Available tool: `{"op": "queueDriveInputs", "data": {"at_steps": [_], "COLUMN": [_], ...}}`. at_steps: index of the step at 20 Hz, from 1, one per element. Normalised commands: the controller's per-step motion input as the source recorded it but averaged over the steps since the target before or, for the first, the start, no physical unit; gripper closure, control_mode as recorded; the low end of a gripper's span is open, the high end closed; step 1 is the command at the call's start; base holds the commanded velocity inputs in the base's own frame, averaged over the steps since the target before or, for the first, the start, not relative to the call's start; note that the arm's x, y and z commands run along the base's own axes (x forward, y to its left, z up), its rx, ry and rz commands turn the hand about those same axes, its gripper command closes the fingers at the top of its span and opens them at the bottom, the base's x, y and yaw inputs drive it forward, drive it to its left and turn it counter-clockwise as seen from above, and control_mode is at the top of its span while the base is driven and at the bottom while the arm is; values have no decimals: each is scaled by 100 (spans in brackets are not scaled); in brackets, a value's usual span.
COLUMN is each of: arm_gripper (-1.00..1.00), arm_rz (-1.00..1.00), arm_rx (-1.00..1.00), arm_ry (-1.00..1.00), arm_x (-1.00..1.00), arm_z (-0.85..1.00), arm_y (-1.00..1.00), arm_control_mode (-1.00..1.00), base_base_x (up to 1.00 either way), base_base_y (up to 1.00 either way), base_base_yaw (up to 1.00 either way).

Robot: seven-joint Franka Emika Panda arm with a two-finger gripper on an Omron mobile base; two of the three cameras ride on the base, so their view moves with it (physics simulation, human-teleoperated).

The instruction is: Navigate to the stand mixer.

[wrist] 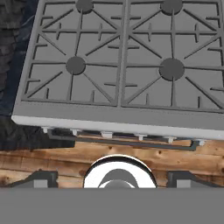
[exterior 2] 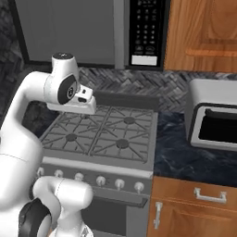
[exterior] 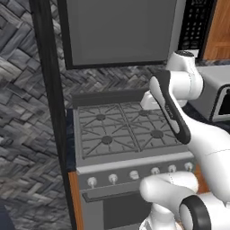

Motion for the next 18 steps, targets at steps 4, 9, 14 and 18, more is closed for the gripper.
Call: {"op": "queueDriveInputs", "data": {"at_steps": [4,9,14,18], "arm_gripper": [-100,-100,-100,-100], "arm_rz": [0,0,0,0], "arm_rx": [0,0,0,0], "arm_ry": [0,0,0,0], "arm_x": [0,0,0,0], "arm_z": [0,0,0,0], "arm_y": [0,0,0,0], "arm_control_mode": [100,100,100,100], "base_base_x": [-42,-4,8,9], "base_base_y": [-22,-56,-64,-66], "base_base_yaw": [-20,-62,-90,-89]}}
